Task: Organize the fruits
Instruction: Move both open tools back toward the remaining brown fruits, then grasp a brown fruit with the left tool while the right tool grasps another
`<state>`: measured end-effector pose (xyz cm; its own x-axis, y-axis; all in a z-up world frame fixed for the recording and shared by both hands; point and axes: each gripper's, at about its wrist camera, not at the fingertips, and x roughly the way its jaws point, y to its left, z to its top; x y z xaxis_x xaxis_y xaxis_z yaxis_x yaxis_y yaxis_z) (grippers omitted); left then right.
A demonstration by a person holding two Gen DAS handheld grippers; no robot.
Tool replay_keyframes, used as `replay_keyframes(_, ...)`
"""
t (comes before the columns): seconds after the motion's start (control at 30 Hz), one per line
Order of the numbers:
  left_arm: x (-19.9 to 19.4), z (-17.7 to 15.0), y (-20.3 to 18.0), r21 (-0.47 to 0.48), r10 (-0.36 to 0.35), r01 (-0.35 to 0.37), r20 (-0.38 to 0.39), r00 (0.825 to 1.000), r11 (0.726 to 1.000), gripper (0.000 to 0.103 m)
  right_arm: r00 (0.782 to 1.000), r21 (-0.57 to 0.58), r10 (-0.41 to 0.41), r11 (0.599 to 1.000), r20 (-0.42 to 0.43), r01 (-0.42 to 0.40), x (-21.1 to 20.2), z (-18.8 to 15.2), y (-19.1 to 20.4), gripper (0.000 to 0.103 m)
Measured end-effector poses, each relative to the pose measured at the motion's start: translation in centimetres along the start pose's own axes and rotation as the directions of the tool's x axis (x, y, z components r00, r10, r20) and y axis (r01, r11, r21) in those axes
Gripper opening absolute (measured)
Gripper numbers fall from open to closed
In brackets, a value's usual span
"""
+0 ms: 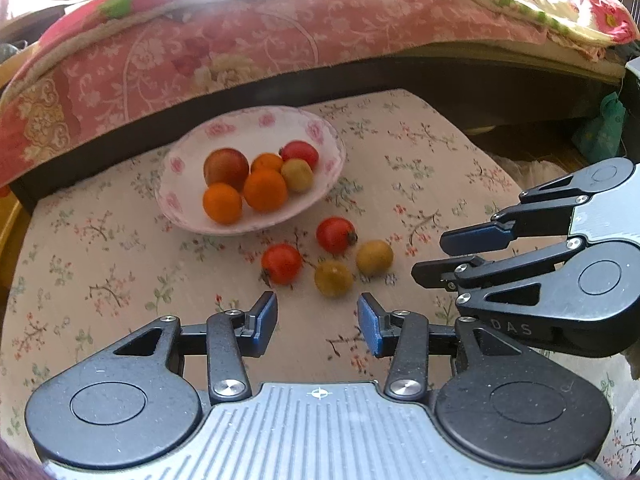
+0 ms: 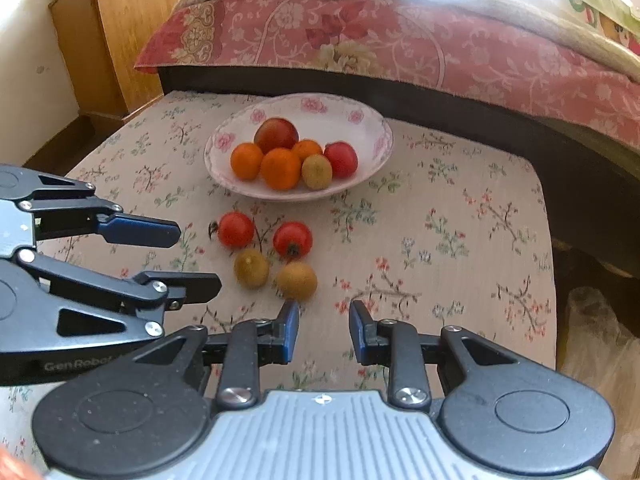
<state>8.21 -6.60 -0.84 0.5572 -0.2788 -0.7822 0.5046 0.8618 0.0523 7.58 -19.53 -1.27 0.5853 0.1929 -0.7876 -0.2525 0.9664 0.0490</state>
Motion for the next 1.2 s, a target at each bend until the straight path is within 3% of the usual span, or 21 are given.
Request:
replay_keyframes(0.77,0.4,-0.6,1.3,-0.043,-0.021,0.020,-0.017,1.000,0.999,0.055,0.996,-0.031,0.087,0.996,-0.016,-0.088,4.2,2.6,0.6,0.031)
replay_keyframes(1.0,1.0,-0.4,0.9,-0.035,-0.033,0.033,-0.015,0.999,0.999,0.056,0.999,-0.062,0.048,0.997,-0.024,-0.050,3.8,2.6,0.8,0.029)
replay_keyframes(1.2,2.0,0.4,-0.2,-0.026,-0.053,0.053,0.003,0.999,0.998,0.054,0.999,-0.018,0.028,0.999,-0.017,-0.028,2.8,2.2,-0.8,0.029)
